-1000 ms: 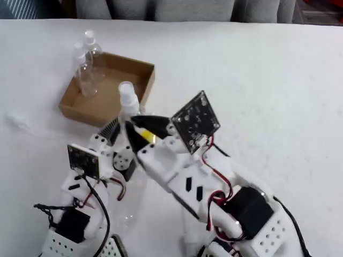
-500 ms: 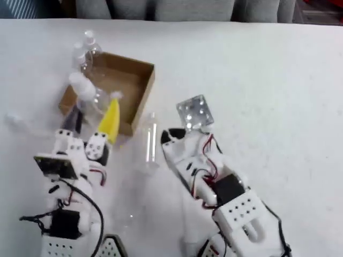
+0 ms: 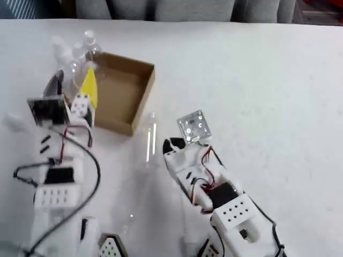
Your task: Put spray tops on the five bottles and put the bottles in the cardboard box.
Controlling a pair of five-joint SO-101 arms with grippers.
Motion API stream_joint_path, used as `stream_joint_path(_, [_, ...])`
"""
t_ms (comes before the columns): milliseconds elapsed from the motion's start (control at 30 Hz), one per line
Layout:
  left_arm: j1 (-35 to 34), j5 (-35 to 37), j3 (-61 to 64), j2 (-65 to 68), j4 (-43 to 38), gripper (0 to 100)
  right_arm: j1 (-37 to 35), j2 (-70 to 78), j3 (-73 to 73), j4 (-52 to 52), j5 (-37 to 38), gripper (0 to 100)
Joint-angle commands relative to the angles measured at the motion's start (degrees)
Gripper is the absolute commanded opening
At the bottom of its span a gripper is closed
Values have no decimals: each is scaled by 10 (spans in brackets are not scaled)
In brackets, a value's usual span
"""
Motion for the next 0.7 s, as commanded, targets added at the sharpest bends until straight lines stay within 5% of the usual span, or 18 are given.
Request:
stream_joint_path(0, [-28,-5,-58,181,-139,22,7,-3,-6,-12,-5,17])
stream_joint_path(367, [-35,-5,-74,458,-443,22,5,-7,4,-12,-5,17])
stream_joint_path(667, [-52,-5,-194,634,-463,22,5,-7,4,-12,-5,17])
